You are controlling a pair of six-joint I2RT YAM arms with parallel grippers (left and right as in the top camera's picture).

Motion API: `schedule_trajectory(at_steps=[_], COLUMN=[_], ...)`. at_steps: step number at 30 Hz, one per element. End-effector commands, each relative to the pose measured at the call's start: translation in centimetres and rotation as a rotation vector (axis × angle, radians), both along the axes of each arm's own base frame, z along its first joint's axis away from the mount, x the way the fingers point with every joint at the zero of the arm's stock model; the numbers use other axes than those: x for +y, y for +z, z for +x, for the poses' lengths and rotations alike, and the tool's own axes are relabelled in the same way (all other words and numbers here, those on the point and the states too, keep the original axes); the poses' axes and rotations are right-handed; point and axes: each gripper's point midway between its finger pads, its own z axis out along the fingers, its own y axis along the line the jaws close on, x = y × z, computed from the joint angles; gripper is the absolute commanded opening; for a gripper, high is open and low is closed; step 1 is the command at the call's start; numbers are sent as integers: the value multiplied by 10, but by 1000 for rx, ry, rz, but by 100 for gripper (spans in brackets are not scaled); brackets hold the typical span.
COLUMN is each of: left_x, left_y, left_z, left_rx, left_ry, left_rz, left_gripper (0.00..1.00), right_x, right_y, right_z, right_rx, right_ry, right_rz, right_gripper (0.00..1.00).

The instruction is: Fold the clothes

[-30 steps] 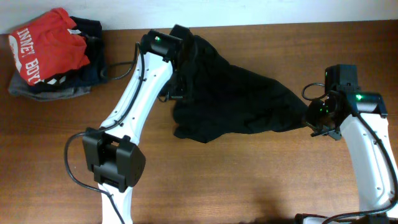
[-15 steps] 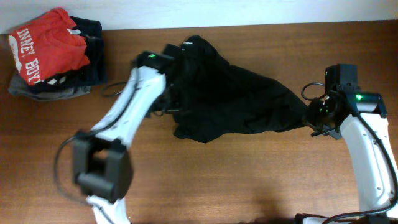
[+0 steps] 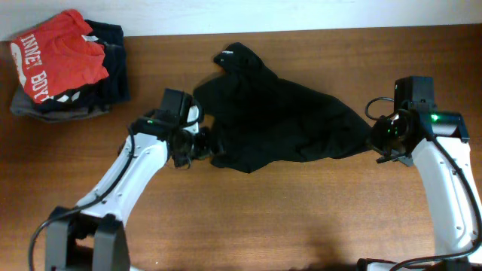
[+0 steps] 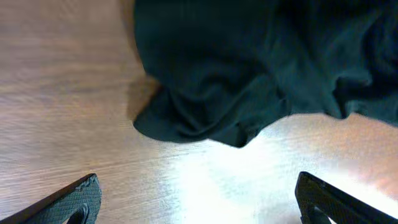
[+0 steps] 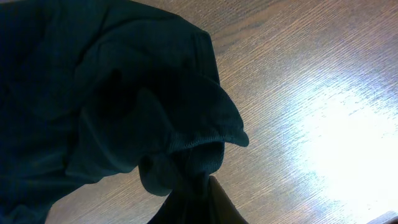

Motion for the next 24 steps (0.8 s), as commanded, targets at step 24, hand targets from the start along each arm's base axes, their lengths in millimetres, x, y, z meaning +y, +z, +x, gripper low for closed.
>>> schedule_trajectory(at_steps=[24], left_x=[-25], left_y=[-58], left_z=[12], left_rx=[95], left_ry=[-43], left_rz=[-100], left_gripper=[99], right_x=[1], right_y=[0], right_z=[-2], right_rx=[4], right_ry=[3], right_rz=[-4], right_gripper=[12])
